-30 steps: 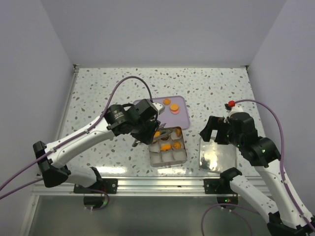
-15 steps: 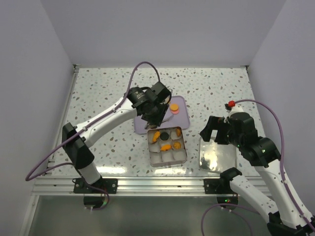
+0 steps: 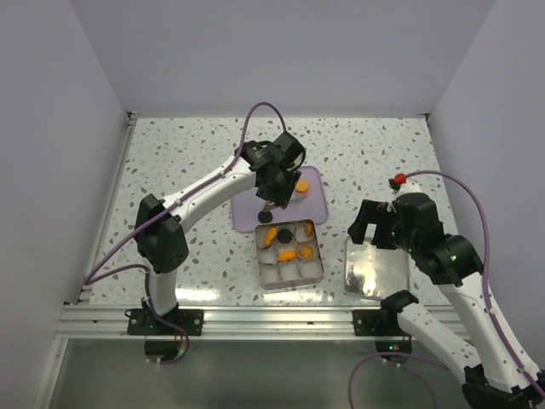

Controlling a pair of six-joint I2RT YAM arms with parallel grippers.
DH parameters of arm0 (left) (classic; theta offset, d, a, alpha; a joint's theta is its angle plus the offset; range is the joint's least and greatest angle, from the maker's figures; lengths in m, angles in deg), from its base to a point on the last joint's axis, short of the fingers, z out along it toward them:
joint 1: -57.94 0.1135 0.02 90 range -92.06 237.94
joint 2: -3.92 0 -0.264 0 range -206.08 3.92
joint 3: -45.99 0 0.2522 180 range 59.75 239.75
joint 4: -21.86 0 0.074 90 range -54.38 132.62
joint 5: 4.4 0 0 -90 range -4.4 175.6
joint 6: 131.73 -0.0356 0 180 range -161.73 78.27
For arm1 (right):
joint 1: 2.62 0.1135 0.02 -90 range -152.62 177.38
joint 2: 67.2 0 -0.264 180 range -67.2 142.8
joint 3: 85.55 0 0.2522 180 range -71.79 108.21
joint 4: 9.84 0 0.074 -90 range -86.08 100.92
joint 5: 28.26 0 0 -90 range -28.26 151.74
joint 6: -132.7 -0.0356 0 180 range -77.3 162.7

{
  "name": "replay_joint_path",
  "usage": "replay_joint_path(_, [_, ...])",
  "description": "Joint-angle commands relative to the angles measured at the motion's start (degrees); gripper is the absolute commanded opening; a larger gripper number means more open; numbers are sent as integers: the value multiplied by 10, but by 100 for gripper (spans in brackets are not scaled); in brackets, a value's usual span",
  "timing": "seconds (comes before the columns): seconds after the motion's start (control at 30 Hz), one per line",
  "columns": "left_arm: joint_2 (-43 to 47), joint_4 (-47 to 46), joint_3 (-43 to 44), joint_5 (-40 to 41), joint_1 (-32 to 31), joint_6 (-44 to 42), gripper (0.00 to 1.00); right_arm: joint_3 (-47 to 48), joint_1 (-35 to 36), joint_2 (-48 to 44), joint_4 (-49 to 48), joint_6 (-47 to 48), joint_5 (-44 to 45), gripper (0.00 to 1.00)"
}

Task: Pack the cookies

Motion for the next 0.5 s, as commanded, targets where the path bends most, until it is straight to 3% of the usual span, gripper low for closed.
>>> replay_joint_path(0.0, [-12, -29, 35, -15, 12, -19, 48, 21, 3, 5, 1, 9, 15, 99])
replay_joint_path(0.47, [-67, -37, 71, -30, 32, -19, 48, 20, 3, 22, -8, 20, 12, 99])
